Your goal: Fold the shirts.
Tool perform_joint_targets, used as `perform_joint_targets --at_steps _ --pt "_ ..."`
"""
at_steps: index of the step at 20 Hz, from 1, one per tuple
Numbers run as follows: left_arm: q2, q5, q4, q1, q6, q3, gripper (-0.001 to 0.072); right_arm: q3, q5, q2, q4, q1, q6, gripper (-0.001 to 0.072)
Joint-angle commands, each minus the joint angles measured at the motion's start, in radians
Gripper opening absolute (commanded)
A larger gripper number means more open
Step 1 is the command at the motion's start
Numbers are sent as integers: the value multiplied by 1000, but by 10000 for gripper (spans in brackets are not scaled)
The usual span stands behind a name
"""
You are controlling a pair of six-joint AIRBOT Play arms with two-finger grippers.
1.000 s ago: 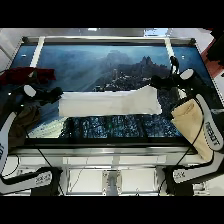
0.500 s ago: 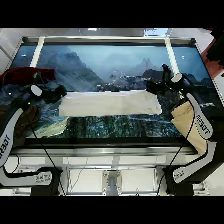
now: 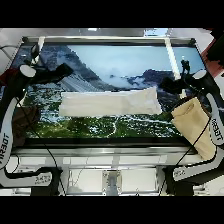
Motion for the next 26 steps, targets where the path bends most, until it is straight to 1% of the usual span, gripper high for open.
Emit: perform_joint_targets --at_steps 1,2,3,4,5,6,8,10,12,16,19,23,24,25,26 --pt "-15 -8 2 -140 135 45 657 0 132 -53 97 -84 -8 508" --pt "-30 -23 52 -182 115 45 637 1 140 -80 143 -95 -20 532" --pt "-49 -31 82 -223 86 45 637 1 135 -104 175 -100 -46 543" --pt "-71 -24 97 -254 78 45 637 1 119 -124 192 -100 -61 585" --pt "-94 -11 112 -282 67 45 637 1 97 -139 193 -98 -61 613" --pt "-121 -5 126 -304 56 45 636 1 75 -154 193 -97 -74 622" --pt "-176 -28 125 -330 38 47 636 1 55 -183 193 -98 -90 622" --pt "-218 -51 120 -341 37 47 637 1 58 -214 194 -97 -101 623" --pt "-236 -46 112 -346 34 47 636 1 60 -238 203 -97 -111 623" --pt "-238 -43 109 -346 35 47 636 1 70 -264 232 -79 -116 622" --pt "-238 -39 110 -346 35 47 636 1 92 -275 277 -32 -167 621" --pt "-239 -39 113 -346 35 47 628 1 102 -279 268 46 -166 611" --pt "-240 -40 113 -346 35 47 562 1 109 -279 270 60 -165 563" --pt "-243 -39 114 -346 35 47 481 1 121 -279 282 70 -165 411" --pt "-248 -40 114 -346 35 47 368 1 135 -278 307 72 -166 168"
